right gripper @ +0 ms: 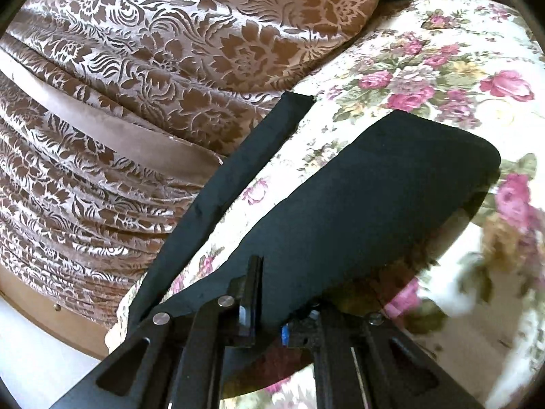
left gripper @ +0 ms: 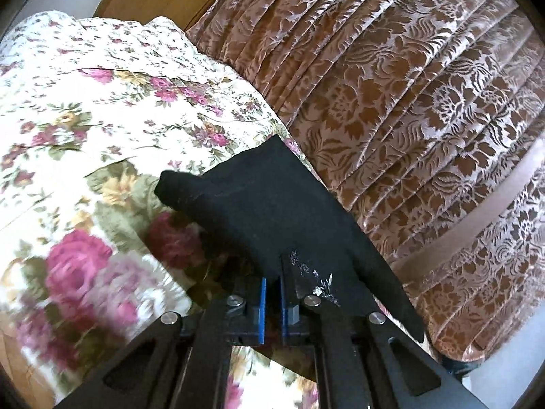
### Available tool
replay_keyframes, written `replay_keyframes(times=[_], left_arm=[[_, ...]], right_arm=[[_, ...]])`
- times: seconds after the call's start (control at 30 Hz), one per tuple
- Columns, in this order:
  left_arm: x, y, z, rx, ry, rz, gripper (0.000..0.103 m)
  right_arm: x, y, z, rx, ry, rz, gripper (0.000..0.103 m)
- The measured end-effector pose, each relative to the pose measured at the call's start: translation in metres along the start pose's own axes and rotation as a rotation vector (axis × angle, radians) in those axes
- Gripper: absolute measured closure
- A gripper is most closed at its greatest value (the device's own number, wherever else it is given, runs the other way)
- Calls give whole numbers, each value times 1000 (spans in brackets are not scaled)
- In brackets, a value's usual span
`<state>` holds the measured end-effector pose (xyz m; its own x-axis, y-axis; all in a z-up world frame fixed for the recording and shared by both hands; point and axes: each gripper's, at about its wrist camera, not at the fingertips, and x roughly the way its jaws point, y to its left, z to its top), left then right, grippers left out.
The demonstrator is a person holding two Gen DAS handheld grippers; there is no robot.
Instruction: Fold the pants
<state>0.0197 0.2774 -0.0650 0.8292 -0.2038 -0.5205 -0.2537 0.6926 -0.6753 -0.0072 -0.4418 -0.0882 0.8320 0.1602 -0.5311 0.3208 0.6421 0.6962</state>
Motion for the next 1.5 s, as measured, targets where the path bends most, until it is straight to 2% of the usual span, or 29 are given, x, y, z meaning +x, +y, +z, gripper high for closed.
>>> replay_keyframes(times=[0.13,0.27,0.37,0.6,0.73,0.83,0.97,1.0,1.03,1.07,1.1,1.2,1.33,1.4,1.5], left_arm=[[-26,7,-16,17,2,21,97],[-40,20,-31,-12,20,48,97],[-41,27,-44,-5,44,86,97],[-36,35,-56,0,67,115,97],[-32,30,-53,50,63,115,95],[-26,29,-50,90,65,139,90],[-18,40,-40,39,55,154,70],[-17,44,-37,21,50,155,69],[-16,48,-35,-2,45,153,74],[-16,51,-32,-20,43,159,93],[-17,55,-31,-42,40,161,96],[-26,56,-29,-77,26,142,97],[-46,44,-26,-52,-11,127,97],[-51,39,-27,-5,-21,140,97],[-42,46,-33,32,18,207,95]], right_arm=[[-17,-12,-8,1,22,-13,94],[-29,-26,-17,14,38,-30,94],[-32,-39,-25,33,50,-51,94],[-23,-59,-37,80,82,-78,94],[-25,-60,-30,84,69,-74,85],[-29,-69,-21,129,34,-81,82],[-35,-80,-9,143,-10,-138,82],[-36,-82,-5,140,-20,-162,82],[-37,-83,-4,135,-26,-169,85],[-39,-83,-2,121,-36,-178,91],[-41,-81,-1,97,-45,-195,92],[-48,-75,1,50,-68,-218,94],[-57,-72,3,40,-117,-236,95],[-59,-68,3,13,-133,-257,95],[-50,-69,1,-12,-95,-309,94]])
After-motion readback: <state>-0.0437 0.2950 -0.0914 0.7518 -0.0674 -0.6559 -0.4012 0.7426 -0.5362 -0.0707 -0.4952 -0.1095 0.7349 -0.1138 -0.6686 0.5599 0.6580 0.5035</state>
